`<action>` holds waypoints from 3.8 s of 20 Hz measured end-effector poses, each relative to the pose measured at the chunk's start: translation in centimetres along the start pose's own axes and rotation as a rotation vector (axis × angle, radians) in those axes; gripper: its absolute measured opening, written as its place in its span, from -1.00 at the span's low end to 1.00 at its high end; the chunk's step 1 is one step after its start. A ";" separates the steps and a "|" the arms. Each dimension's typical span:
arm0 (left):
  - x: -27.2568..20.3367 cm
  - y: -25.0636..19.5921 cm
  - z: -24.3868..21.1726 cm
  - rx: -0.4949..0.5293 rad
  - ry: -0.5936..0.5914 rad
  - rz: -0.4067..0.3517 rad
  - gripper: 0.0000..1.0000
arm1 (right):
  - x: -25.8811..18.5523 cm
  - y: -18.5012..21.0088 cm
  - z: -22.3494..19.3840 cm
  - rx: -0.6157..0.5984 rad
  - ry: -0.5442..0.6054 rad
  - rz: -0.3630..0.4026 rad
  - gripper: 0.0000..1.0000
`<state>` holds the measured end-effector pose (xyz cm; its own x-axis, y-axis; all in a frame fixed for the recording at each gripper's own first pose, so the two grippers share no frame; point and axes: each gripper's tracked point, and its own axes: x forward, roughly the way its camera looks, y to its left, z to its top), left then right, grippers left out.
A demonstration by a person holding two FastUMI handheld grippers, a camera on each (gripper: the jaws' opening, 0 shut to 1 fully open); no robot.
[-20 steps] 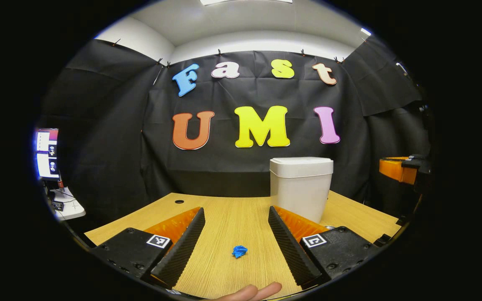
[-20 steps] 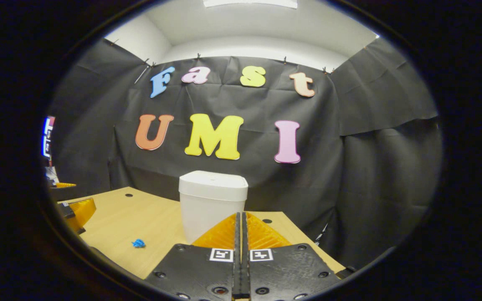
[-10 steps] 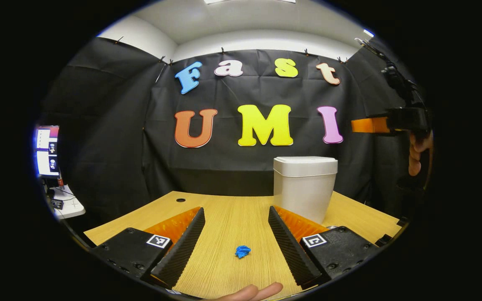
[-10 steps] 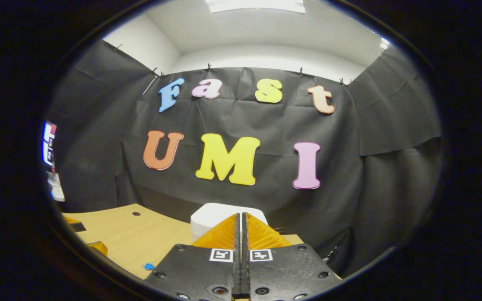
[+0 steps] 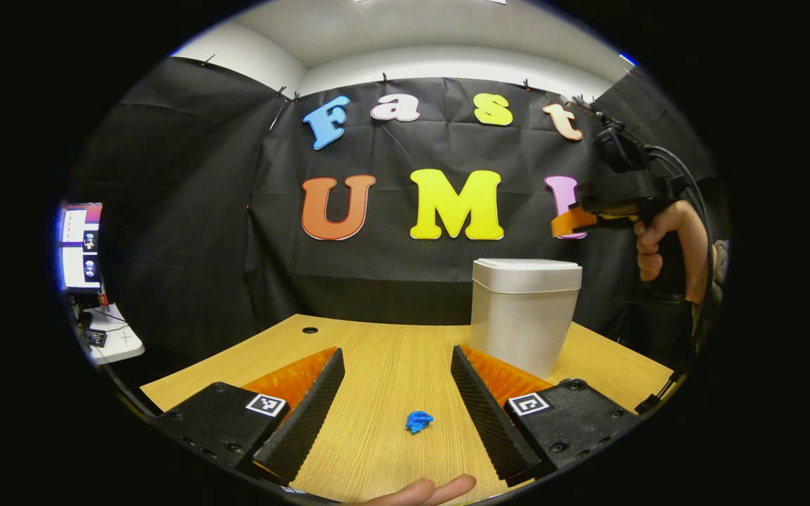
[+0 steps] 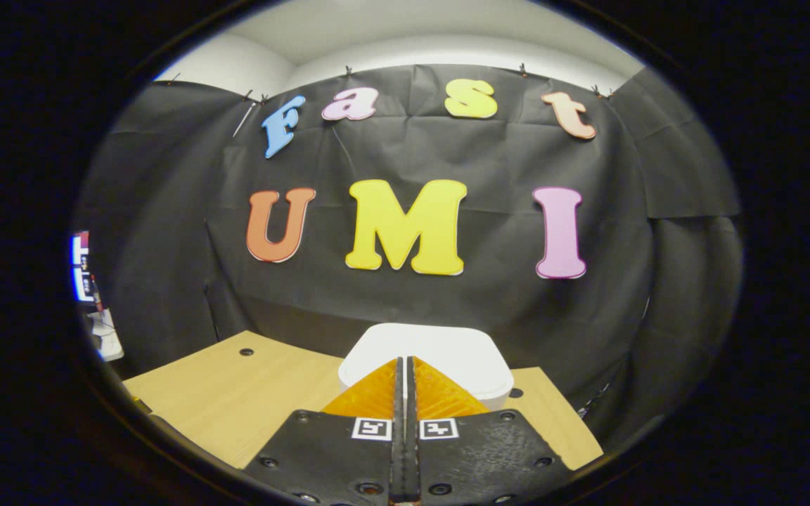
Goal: Press the lid of the desktop garbage bin to open it, pick up the crumpled paper on the desktop and throw it into the bin, then pick up the pop can on the desktop and drop it into the bin, and finally close the garbage bin lid.
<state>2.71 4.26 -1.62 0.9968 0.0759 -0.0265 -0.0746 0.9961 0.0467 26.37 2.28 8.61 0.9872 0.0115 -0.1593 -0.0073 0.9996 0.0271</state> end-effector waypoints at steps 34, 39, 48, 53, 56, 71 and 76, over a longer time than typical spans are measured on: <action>1.3 -0.1 -1.6 0.017 0.039 0.006 0.97 | -0.4 1.7 -2.0 -0.025 -0.060 -0.026 -1.00; 1.5 0.1 -1.8 0.026 0.045 0.005 0.97 | -2.8 3.5 -2.2 -0.023 -0.091 0.036 -0.96; 2.0 -0.1 -2.5 0.027 0.065 0.002 0.97 | -8.3 5.7 -3.7 -0.140 -0.145 0.084 0.87; 2.2 -0.2 -2.9 0.029 0.070 -0.003 0.97 | -11.5 4.0 -4.6 -0.104 -0.192 0.055 0.96; 2.9 -0.4 -3.4 0.025 0.082 -0.021 0.97 | -13.2 2.3 -6.9 -0.103 -0.221 0.020 0.90; 8.4 -1.2 -18.5 -0.035 0.489 -0.050 0.94 | -16.8 -2.8 -16.8 0.040 -0.093 0.033 0.90; 9.2 -1.3 -19.7 -0.005 0.498 -0.033 0.94 | -16.1 -3.8 -18.4 0.120 -0.021 0.052 0.91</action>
<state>11.43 4.54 -21.60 0.8632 0.0550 -0.5019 -0.0443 0.9985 0.0332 7.56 -1.22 -7.04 0.9891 0.0610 -0.1338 -0.0403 0.9875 0.1524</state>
